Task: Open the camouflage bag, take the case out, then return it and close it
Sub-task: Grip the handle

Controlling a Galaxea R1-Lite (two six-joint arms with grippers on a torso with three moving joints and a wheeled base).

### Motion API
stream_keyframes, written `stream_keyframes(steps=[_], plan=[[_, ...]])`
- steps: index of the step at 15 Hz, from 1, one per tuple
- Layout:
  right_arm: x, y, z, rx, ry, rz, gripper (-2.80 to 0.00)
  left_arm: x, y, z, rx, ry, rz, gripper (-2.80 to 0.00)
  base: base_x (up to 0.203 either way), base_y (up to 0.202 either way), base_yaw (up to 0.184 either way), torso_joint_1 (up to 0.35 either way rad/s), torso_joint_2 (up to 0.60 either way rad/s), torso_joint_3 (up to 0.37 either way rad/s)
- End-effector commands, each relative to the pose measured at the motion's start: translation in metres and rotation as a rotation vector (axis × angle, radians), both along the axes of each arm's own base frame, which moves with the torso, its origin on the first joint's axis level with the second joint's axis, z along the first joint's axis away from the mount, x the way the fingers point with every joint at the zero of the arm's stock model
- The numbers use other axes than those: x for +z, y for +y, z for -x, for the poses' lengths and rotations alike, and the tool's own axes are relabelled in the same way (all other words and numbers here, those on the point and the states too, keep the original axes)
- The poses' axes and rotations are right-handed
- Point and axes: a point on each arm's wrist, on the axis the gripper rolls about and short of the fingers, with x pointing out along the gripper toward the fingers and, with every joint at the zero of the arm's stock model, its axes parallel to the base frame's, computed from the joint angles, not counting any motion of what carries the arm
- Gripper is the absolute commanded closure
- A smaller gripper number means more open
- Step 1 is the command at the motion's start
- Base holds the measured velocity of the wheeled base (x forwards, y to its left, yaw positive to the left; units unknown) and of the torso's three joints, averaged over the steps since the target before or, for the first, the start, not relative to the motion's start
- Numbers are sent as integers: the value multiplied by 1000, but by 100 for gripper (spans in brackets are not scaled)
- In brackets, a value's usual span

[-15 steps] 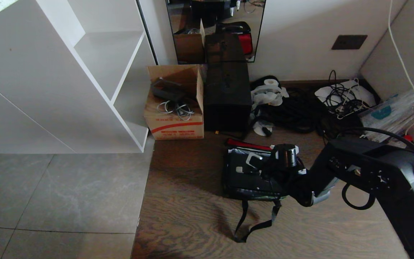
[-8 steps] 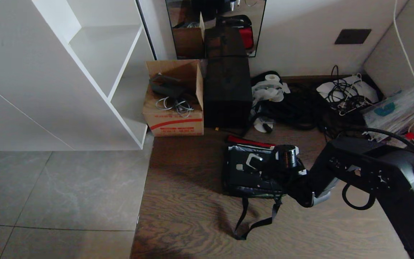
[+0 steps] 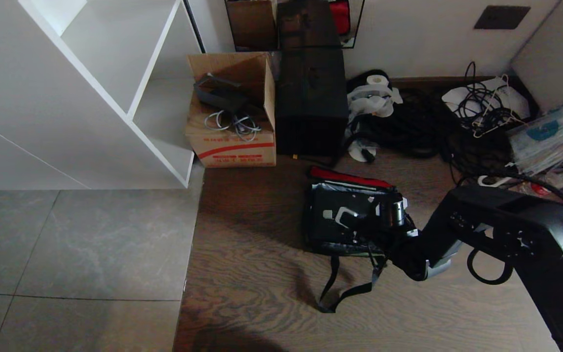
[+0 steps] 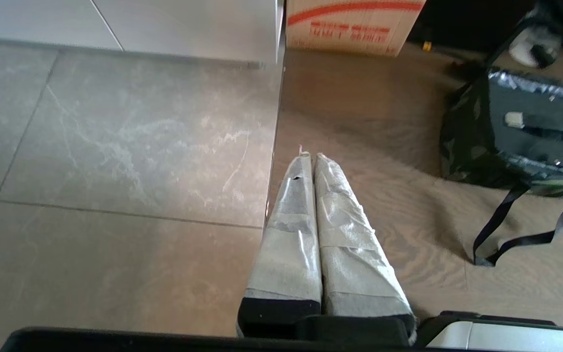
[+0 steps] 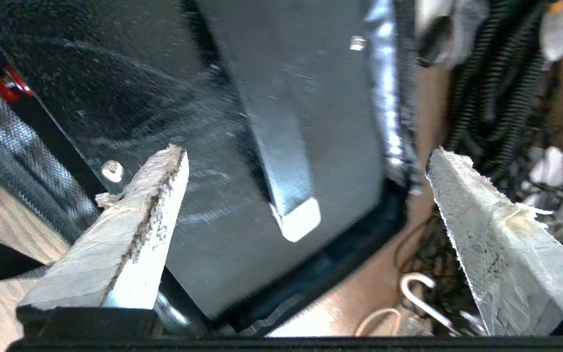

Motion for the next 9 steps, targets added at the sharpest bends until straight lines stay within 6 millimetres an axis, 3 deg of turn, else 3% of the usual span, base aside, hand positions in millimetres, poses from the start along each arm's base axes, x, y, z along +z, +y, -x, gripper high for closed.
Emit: stream_keyframes(steps=[1,4,9], plan=[[4,0,0,2,-12,2,-280,-3,0,-1,1,9,2,0,0,0,0,2,-2,-185],[11,0,1,2,-23,-1,-280,-3,0,-1,1,10,0,0,0,0,0,2,1,-143],[10,0,0,-2,-28,1,-280,-3,0,-1,1,10,0,0,0,0,0,1,0,-16]])
